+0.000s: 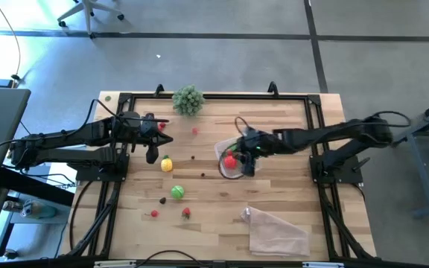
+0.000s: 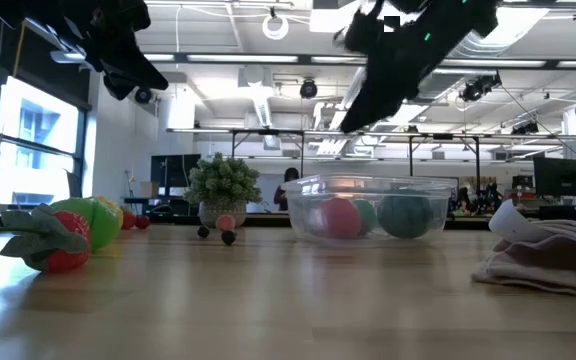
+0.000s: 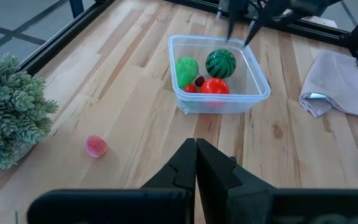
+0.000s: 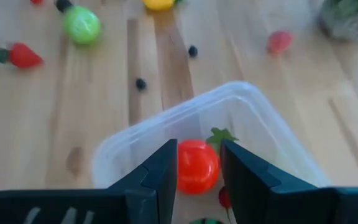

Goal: Pick and placing Produce into tupperware
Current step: Adjust the transparent bin

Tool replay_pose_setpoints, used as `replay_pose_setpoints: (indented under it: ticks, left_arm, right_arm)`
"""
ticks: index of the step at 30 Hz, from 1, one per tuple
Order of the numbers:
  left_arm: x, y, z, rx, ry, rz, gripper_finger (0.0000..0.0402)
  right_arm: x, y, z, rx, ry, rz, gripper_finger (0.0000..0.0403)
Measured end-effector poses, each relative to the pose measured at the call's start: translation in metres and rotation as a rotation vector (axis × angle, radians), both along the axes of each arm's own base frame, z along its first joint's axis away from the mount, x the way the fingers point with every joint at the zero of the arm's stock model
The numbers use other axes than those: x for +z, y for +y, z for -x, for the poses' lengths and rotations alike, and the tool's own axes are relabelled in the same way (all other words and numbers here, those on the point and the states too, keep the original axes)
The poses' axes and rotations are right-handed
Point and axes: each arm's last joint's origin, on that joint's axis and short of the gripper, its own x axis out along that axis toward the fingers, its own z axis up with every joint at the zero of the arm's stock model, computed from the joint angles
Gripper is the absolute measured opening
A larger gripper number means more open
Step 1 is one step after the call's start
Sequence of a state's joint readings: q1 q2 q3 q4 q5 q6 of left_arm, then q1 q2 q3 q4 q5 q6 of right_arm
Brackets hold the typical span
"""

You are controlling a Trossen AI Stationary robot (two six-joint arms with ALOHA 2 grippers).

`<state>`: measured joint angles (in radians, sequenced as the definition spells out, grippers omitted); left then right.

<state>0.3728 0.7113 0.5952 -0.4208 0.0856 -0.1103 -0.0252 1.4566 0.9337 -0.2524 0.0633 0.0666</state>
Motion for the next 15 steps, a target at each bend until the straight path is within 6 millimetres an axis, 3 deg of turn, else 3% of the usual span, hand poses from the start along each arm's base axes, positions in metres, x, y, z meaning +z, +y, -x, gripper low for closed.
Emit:
replay_pose_setpoints:
  ticks: [8,15]
  left_arm:
    - [0.0,0.0,0.0,0.0,0.0,0.0,0.0001]
    - [0.0,0.0,0.0,0.0,0.0,0.0,0.0001]
  right_arm:
    - [-0.042,-0.042,-0.024,-0.015,0.028,-0.021,0.0112]
    - [-0.059,-0.052,-0.031,-0.011,0.043,-0.055,0.0112]
